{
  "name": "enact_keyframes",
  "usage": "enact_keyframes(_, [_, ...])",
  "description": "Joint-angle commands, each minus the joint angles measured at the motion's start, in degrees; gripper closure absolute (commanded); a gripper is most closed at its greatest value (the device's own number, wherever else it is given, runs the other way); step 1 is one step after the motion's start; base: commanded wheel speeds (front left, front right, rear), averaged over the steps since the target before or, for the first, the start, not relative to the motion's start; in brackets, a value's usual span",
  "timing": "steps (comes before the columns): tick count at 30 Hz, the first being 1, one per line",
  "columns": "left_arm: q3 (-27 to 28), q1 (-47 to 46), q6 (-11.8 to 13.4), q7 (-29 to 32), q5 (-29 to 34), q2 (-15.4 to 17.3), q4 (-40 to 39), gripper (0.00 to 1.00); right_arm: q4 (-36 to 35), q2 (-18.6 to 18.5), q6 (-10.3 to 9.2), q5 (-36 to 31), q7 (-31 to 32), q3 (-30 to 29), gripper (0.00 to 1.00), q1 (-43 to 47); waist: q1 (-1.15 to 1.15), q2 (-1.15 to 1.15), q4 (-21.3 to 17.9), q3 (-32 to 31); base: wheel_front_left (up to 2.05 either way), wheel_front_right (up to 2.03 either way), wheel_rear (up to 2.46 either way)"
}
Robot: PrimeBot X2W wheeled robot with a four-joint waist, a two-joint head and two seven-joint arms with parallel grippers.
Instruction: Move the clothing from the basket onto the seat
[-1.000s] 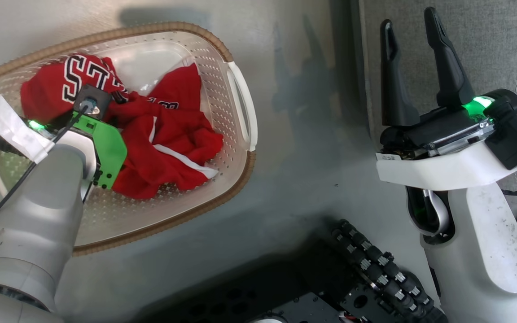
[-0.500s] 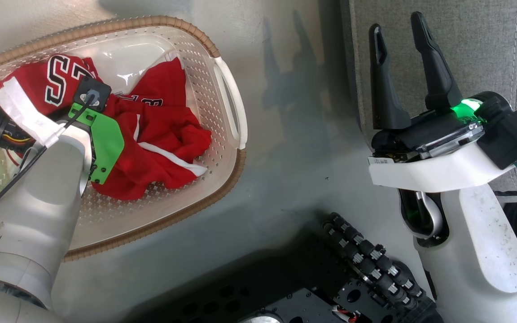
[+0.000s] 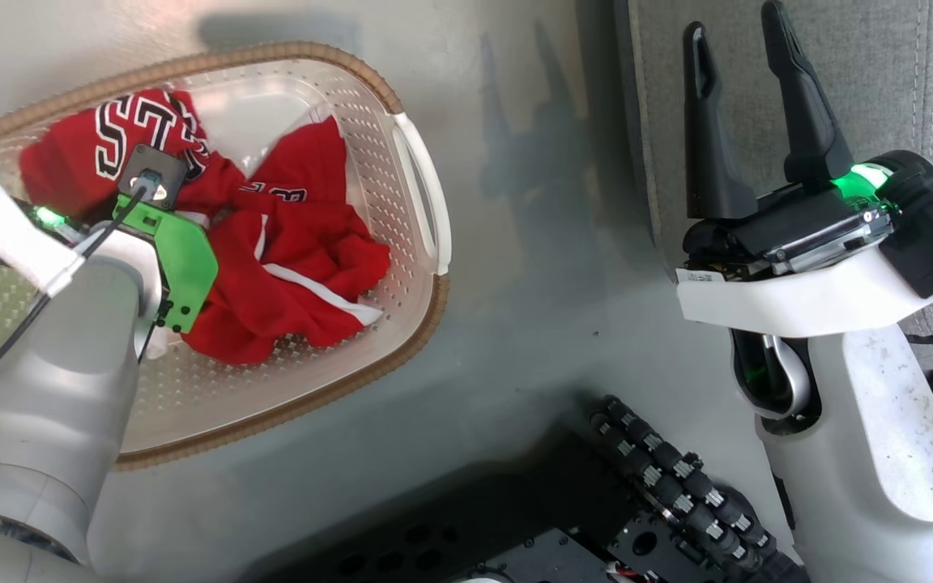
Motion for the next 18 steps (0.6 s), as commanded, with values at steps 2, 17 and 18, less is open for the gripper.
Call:
enact_keyframes(2, [0.6,1.3,-0.9,-3.4,-1.1,-0.3,-0.5,1.00,0.1,0.0,0.00,-1.0,-0.3,-0.7,0.00,0.5,0.00,0.00,2.3,-3.2,0.00,0.00,0.00])
enact_keyframes(17, [5.0,9.1,-2.8,-12.5,-6.8,-5.0,-8.8,1.00,3.7,-0.1,0.00,-7.2,-0.2,-3.9,0.00,4.8,0.00,0.00,10.4,-18.2,0.00,0.00,0.00])
enact_keyframes(18, [5.7,10.0,-2.5,-12.4,-7.3,-5.0,-10.6,1.00,4.1,-0.1,0.00,-7.6,-0.2,-4.1,0.00,5.3,0.00,0.00,11.1,-19.5,0.00,0.00,0.00])
